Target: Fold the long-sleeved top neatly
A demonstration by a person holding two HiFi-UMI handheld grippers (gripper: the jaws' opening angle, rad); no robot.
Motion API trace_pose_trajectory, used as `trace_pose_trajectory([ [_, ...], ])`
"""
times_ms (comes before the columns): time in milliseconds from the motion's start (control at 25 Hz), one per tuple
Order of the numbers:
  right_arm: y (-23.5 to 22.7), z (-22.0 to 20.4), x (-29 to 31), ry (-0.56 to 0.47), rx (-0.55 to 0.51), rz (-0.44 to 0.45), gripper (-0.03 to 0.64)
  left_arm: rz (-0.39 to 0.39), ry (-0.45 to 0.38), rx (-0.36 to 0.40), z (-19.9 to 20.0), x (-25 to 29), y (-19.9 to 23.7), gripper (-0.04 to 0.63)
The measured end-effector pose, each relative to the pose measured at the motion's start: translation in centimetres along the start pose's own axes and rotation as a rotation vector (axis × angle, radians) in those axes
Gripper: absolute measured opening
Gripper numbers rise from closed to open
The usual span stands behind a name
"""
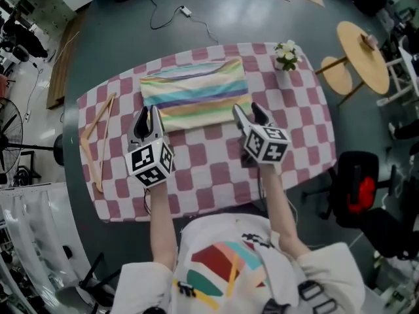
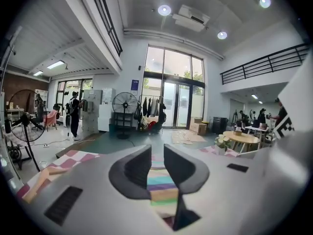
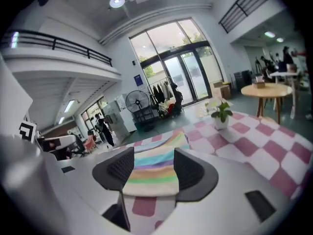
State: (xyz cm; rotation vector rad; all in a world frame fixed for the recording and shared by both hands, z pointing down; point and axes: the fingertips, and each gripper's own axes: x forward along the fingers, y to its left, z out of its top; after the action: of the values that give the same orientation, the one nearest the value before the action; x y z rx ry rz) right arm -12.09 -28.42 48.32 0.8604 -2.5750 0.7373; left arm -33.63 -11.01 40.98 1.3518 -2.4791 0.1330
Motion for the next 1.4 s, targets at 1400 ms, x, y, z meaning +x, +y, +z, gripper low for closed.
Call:
trace_pose_trajectory([
  [1400,-10.5,-12.1,6.4,0.076,1.091,-0.184,0.031,0.068,0.166,-0.001,-6.0,-6.4,-2.5,0.074],
])
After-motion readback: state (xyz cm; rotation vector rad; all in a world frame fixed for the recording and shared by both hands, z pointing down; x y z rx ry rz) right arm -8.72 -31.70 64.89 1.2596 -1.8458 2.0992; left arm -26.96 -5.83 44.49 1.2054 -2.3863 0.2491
